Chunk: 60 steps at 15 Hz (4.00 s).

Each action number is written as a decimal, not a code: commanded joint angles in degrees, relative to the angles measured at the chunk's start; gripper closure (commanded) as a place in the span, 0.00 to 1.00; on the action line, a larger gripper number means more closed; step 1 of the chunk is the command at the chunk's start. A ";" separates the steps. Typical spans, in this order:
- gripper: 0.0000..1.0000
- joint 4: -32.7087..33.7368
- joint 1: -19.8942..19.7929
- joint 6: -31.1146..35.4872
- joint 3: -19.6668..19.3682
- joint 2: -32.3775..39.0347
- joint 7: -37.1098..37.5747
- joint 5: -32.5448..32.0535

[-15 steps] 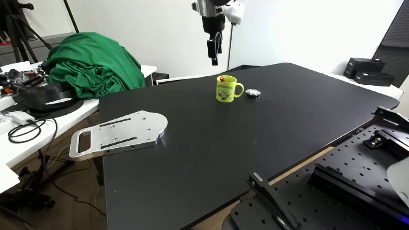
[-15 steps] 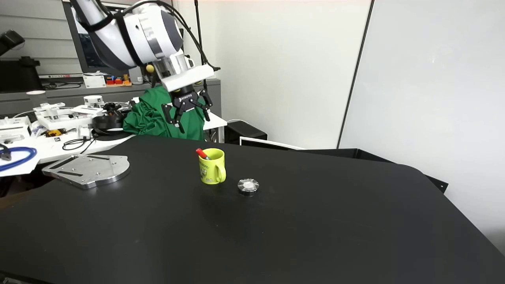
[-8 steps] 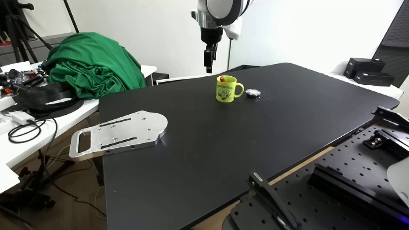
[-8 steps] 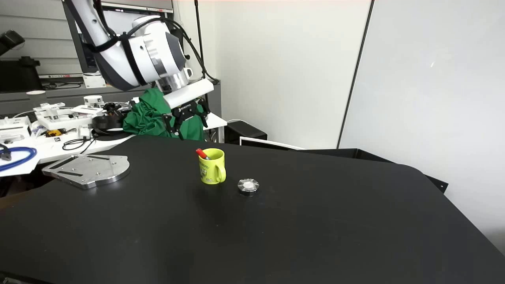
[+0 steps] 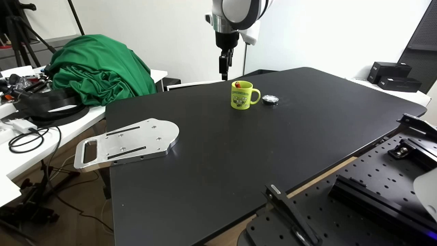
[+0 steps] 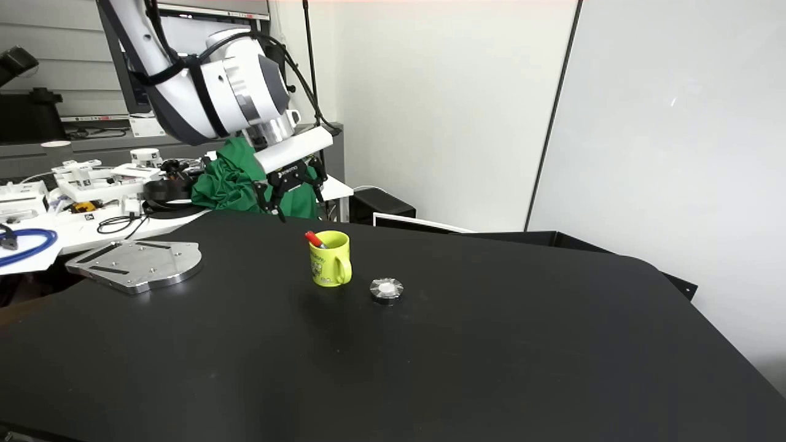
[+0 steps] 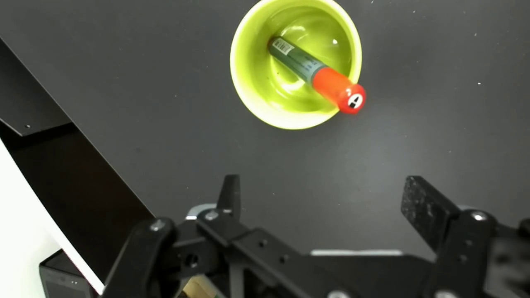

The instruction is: Remove the marker from the mug cup

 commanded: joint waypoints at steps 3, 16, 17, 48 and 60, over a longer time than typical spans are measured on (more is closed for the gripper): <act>0.00 0.09 1.55 -1.87 -1.50 -0.04 1.71 -2.02; 0.00 1.43 4.34 -4.18 -5.33 3.92 6.64 -6.83; 0.00 1.51 4.38 -4.35 -5.42 4.18 6.81 -6.94; 0.95 -4.76 -3.64 -9.24 -2.58 -12.79 4.41 -0.63; 0.95 4.55 -16.40 -38.63 0.19 -3.19 -23.35 14.78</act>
